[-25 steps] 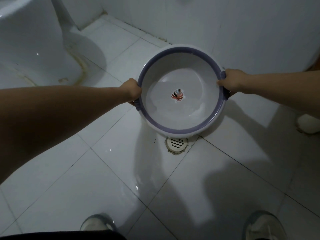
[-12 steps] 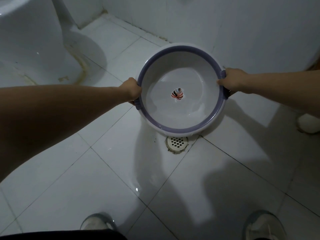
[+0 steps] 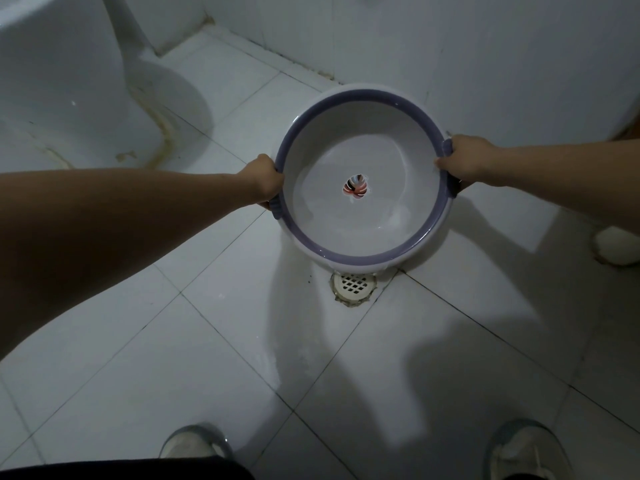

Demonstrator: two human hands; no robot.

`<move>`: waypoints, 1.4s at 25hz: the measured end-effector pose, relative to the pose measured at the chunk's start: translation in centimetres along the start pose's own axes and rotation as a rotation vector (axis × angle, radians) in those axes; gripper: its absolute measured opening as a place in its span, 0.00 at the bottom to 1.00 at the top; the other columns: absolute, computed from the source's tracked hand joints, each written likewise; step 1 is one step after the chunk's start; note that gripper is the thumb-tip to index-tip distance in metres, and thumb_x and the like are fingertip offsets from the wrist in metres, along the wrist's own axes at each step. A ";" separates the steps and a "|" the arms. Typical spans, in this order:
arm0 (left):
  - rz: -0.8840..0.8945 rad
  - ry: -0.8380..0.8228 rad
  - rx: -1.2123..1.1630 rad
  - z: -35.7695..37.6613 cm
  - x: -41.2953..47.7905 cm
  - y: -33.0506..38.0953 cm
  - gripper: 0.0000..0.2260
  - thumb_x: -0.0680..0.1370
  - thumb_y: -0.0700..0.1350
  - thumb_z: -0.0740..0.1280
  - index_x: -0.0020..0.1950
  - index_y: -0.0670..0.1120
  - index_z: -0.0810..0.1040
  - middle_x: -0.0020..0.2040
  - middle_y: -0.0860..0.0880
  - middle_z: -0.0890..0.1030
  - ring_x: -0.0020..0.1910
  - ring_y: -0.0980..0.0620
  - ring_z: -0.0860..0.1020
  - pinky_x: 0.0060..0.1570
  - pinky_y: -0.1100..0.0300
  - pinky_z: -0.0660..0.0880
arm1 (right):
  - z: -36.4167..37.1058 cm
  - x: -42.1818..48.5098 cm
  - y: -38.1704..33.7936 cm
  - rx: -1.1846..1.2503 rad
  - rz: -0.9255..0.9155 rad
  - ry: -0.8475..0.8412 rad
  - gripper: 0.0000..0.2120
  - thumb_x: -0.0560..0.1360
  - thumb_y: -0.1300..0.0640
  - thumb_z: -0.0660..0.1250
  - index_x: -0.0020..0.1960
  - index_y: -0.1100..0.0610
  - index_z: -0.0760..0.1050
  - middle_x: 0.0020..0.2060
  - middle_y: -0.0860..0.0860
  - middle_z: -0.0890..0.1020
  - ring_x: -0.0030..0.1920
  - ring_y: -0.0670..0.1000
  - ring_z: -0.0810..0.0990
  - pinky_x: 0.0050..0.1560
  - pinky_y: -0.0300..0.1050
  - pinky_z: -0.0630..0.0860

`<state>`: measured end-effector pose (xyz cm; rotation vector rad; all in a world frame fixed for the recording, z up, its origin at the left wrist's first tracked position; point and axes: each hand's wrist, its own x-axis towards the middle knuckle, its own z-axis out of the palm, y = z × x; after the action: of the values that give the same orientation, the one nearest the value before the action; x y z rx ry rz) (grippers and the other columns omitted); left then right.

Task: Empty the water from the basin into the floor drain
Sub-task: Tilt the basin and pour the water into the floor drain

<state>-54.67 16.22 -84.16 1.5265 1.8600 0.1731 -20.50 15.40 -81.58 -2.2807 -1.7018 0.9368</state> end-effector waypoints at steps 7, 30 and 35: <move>0.006 0.008 0.006 0.1 -0.2 0.1 0.13 0.82 0.44 0.58 0.59 0.36 0.73 0.43 0.42 0.80 0.34 0.46 0.82 0.23 0.62 0.77 | 0.2 0.1 0.1 -0.017 -0.010 0.006 0.19 0.80 0.57 0.60 0.68 0.66 0.66 0.56 0.67 0.79 0.52 0.66 0.81 0.57 0.61 0.78; 0.008 0.020 -0.005 0.2 -0.2 -0.1 0.13 0.82 0.42 0.58 0.60 0.35 0.72 0.45 0.41 0.80 0.38 0.44 0.82 0.29 0.57 0.80 | 0.4 0.5 0.4 0.023 -0.018 -0.020 0.20 0.80 0.57 0.62 0.69 0.64 0.66 0.58 0.66 0.78 0.53 0.65 0.81 0.56 0.61 0.79; 0.017 0.000 -0.046 -0.1 -0.1 -0.2 0.11 0.82 0.40 0.58 0.59 0.34 0.73 0.50 0.37 0.80 0.45 0.40 0.83 0.43 0.47 0.83 | 0.4 0.7 0.5 0.038 -0.013 -0.035 0.19 0.79 0.58 0.62 0.67 0.65 0.67 0.58 0.66 0.78 0.54 0.65 0.81 0.57 0.62 0.78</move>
<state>-54.84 16.10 -84.18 1.5116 1.8310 0.2217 -20.25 15.76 -82.41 -2.2399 -1.6951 1.0028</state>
